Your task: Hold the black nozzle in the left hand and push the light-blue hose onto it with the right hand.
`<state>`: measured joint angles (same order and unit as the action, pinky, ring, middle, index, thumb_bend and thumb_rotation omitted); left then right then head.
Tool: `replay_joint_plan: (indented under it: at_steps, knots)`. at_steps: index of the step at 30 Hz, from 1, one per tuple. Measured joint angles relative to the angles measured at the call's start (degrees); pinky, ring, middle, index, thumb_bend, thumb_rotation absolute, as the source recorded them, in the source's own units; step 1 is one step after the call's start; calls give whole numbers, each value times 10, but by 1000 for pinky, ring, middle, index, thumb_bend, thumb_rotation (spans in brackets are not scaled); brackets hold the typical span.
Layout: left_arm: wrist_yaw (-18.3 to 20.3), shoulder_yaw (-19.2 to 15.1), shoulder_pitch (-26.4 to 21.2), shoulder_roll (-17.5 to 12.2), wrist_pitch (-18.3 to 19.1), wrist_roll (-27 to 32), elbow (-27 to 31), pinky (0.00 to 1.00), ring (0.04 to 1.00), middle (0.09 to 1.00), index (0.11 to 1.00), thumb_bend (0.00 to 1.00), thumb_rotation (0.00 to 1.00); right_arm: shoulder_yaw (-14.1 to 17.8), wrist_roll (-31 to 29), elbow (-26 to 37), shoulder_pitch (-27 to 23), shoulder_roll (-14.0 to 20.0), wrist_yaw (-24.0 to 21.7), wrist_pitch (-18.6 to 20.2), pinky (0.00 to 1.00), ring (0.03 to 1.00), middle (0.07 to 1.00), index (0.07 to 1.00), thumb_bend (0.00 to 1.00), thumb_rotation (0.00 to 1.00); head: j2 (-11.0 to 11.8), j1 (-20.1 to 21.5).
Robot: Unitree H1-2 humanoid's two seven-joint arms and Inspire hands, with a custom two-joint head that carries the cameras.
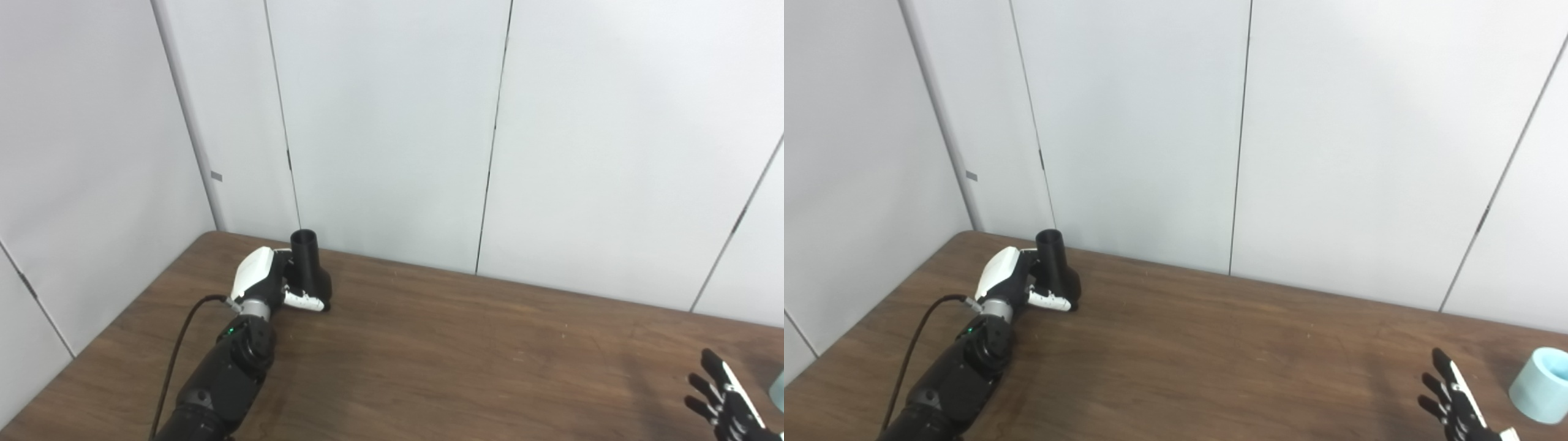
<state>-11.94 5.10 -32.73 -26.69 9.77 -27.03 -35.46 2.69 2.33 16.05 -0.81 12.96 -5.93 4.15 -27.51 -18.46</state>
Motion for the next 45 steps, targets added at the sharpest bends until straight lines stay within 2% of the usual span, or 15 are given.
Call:
replay_joint_plan:
  at_steps: [4, 8, 13, 16, 19, 21, 24, 27, 32, 36, 39, 45]
  knots:
    - [-28, 8, 0, 3, -9, -4, -8, 1000, 653, 506, 475, 525, 0, 1, -2, 5, 0, 0, 0, 1, 878, 954, 1000, 985, 740, 89, 0, 0]
    - [-50, 25, 0, 4, -18, -20, -11, 1000, 630, 493, 486, 525, 0, 1, -3, 8, 0, 1, 0, 2, 876, 953, 1000, 984, 739, 94, -2, 2]
    - [-51, 42, 0, 0, -17, -28, -7, 1000, 627, 479, 496, 526, 0, 0, -3, 8, -1, 1, 0, 7, 870, 948, 1000, 980, 742, 97, -5, 8]
    - [-31, 54, 2, -5, -11, -27, 13, 1000, 639, 480, 494, 526, 0, 0, -3, 8, -2, 1, 0, 9, 865, 946, 1000, 978, 745, 103, -6, 15]
    - [11, 60, 11, -7, -4, -16, 47, 1000, 658, 465, 505, 525, 0, -1, -2, 9, -4, 0, 0, 10, 860, 942, 1000, 975, 750, 107, -8, 19]
    - [41, 62, 19, -5, 1, 1, 71, 1000, 666, 459, 510, 524, 0, -2, 1, 9, -5, -1, 0, 10, 863, 944, 1000, 975, 751, 95, -9, 37]
    - [73, 63, 34, -1, 15, 11, 113, 1000, 604, 456, 514, 523, 0, -4, 3, 9, -5, -4, 0, 10, 870, 943, 1000, 974, 756, 81, -12, 59]
    - [95, 63, 50, 13, 36, 19, 164, 1000, 565, 454, 516, 523, 0, -7, 14, 12, -6, -7, 0, 22, 864, 932, 1000, 971, 771, 122, -18, 77]
    - [111, 86, 67, 37, 43, 18, 212, 1000, 635, 455, 508, 524, 0, -12, 32, 12, -6, -12, 1, 35, 860, 927, 1000, 975, 776, 134, -25, 111]
    - [126, 115, 74, 44, 33, 16, 240, 1000, 647, 452, 507, 525, 0, -17, 47, 12, -7, -18, 2, 34, 848, 925, 1000, 974, 775, 137, -35, 145]
    - [131, 137, 75, 56, 26, 11, 253, 1000, 657, 464, 501, 525, 0, -20, 60, 11, -11, -23, 8, 30, 831, 918, 1000, 974, 782, 160, -36, 151]
    - [132, 175, 75, 98, -18, 3, 252, 1000, 651, 479, 492, 526, 0, -26, 80, 10, -17, -29, 16, 22, 801, 899, 995, 973, 793, 204, -44, 172]
